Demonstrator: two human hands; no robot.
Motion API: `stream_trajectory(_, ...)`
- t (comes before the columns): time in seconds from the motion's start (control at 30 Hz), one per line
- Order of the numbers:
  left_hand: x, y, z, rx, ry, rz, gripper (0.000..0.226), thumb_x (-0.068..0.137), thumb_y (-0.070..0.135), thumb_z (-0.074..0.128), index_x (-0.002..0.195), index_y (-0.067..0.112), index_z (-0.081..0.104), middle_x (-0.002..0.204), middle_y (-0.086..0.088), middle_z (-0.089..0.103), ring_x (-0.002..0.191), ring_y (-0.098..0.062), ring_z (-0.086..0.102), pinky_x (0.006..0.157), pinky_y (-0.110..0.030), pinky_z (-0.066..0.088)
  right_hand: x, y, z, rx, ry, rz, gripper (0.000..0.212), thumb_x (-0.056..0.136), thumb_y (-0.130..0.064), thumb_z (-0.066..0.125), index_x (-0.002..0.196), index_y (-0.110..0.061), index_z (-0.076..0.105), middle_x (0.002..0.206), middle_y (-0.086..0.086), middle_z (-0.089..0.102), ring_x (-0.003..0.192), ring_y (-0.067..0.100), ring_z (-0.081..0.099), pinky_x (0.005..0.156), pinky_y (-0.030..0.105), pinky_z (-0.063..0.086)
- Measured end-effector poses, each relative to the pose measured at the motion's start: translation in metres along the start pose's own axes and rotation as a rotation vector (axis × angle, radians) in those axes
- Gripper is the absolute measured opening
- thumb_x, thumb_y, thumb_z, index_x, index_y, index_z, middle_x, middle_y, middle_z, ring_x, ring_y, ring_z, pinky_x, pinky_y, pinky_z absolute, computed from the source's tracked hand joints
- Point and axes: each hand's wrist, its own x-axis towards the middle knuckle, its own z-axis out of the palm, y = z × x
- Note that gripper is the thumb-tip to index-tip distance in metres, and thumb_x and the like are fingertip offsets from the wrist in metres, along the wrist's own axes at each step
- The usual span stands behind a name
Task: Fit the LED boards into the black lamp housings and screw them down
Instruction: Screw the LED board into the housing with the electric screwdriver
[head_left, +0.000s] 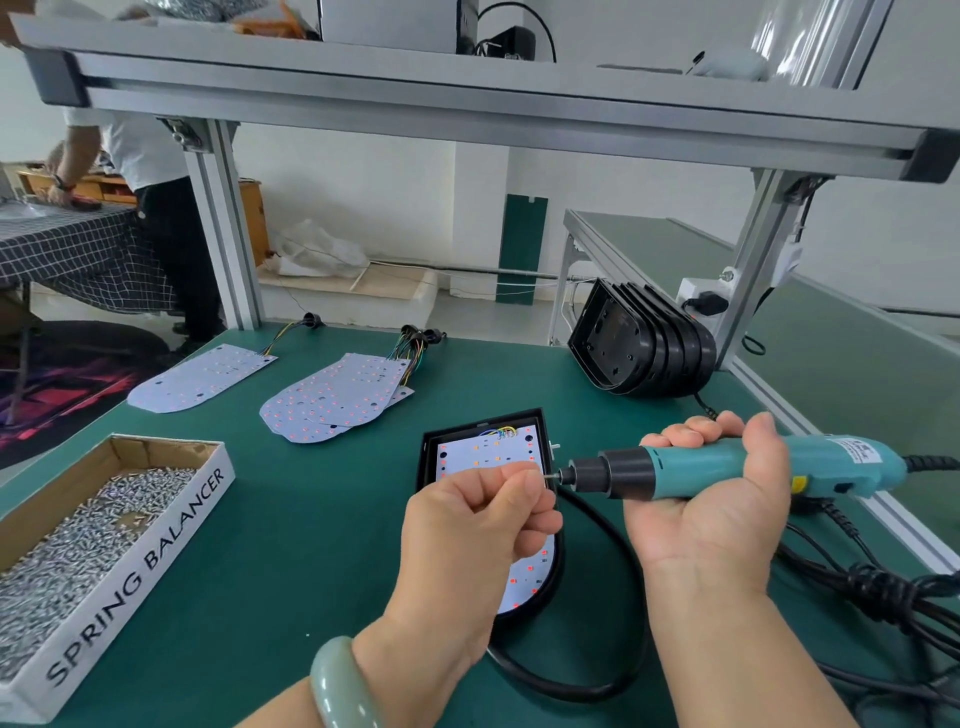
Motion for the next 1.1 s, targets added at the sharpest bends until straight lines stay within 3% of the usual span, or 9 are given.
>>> stream_trajectory(0.2, 0.012, 0.01, -0.015, 0.32, -0.119, 0.154, 0.026, 0.083, 0.008, 0.068, 0.06, 0.019, 0.072, 0.062, -0.002, 0.071, 0.054, -0.009, 0.066, 0.05, -0.015, 0.048, -0.001, 0.002, 0.0, 0.011, -0.042, 0.018, 0.018, 0.093, -0.031, 0.054, 0.081, -0.02, 0.049, 0.063, -0.009, 0.048, 0.051, 0.007, 0.045, 0.051, 0.019, 0.042)
stream_trajectory(0.47, 0.015, 0.012, -0.021, 0.255, -0.246, 0.142, 0.023, 0.08, 0.01, 0.071, 0.078, 0.032, 0.077, 0.073, -0.007, 0.074, 0.063, -0.012, 0.066, 0.06, -0.017, 0.051, 0.0, -0.003, 0.001, 0.038, -0.015, 0.035, 0.024, 0.094, -0.034, 0.055, 0.076, -0.019, 0.049, 0.061, -0.009, 0.048, 0.049, 0.007, 0.046, 0.05, 0.018, 0.042)
stream_trajectory(0.77, 0.021, 0.005, -0.024, 0.321, -0.209, 0.23, 0.029, 0.082, 0.005, 0.07, 0.07, 0.03, 0.077, 0.07, -0.004, 0.074, 0.063, -0.011, 0.068, 0.058, -0.016, 0.051, 0.001, 0.0, 0.001, 0.031, -0.029, 0.03, 0.021, 0.093, -0.03, 0.055, 0.077, -0.019, 0.049, 0.061, -0.008, 0.048, 0.049, 0.007, 0.045, 0.05, 0.018, 0.041)
stream_trajectory(0.87, 0.02, 0.008, -0.024, 0.372, -0.249, 0.252, 0.015, 0.08, 0.018, 0.074, 0.092, 0.026, 0.075, 0.08, 0.005, 0.076, 0.07, -0.005, 0.068, 0.065, -0.014, 0.051, 0.003, -0.003, 0.0, 0.025, -0.028, 0.007, 0.022, 0.093, -0.031, 0.055, 0.077, -0.019, 0.049, 0.061, -0.009, 0.048, 0.049, 0.007, 0.045, 0.05, 0.018, 0.041)
stream_trajectory(0.93, 0.028, 0.011, -0.031, 0.438, -0.225, 0.269, 0.035, 0.077, 0.037, 0.07, 0.111, 0.028, 0.066, 0.09, 0.016, 0.074, 0.079, 0.001, 0.068, 0.072, -0.012, 0.051, 0.006, -0.008, -0.001, 0.037, -0.02, -0.012, 0.022, 0.093, -0.031, 0.055, 0.076, -0.019, 0.049, 0.062, -0.009, 0.048, 0.049, 0.007, 0.046, 0.052, 0.018, 0.042)
stream_trajectory(1.0, 0.04, 0.014, -0.043, 0.596, -0.024, 0.261, 0.048, 0.079, 0.044, 0.069, 0.123, 0.026, 0.059, 0.098, 0.018, 0.072, 0.084, 0.005, 0.065, 0.074, -0.007, 0.047, 0.011, -0.013, -0.002, 0.046, -0.011, -0.042, 0.022, 0.093, -0.031, 0.056, 0.075, -0.019, 0.049, 0.061, -0.009, 0.048, 0.05, 0.007, 0.046, 0.054, 0.018, 0.043)
stream_trajectory(1.07, 0.052, 0.014, -0.056, 0.854, 0.158, 0.136, 0.068, 0.08, 0.048, 0.067, 0.139, 0.021, 0.046, 0.122, 0.008, 0.064, 0.104, -0.005, 0.06, 0.087, -0.018, 0.045, 0.014, -0.018, -0.003, 0.032, -0.002, -0.081, 0.022, 0.093, -0.029, 0.056, 0.075, -0.02, 0.049, 0.061, -0.01, 0.048, 0.05, 0.008, 0.046, 0.055, 0.018, 0.043)
stream_trajectory(1.1, 0.057, 0.011, -0.058, 0.959, 0.161, 0.033, 0.081, 0.078, 0.052, 0.068, 0.145, 0.018, 0.037, 0.133, 0.001, 0.056, 0.117, -0.014, 0.055, 0.095, -0.028, 0.043, 0.015, -0.019, -0.004, 0.015, 0.001, -0.1, 0.021, 0.093, -0.029, 0.056, 0.075, -0.02, 0.049, 0.061, -0.01, 0.048, 0.051, 0.008, 0.046, 0.056, 0.018, 0.043)
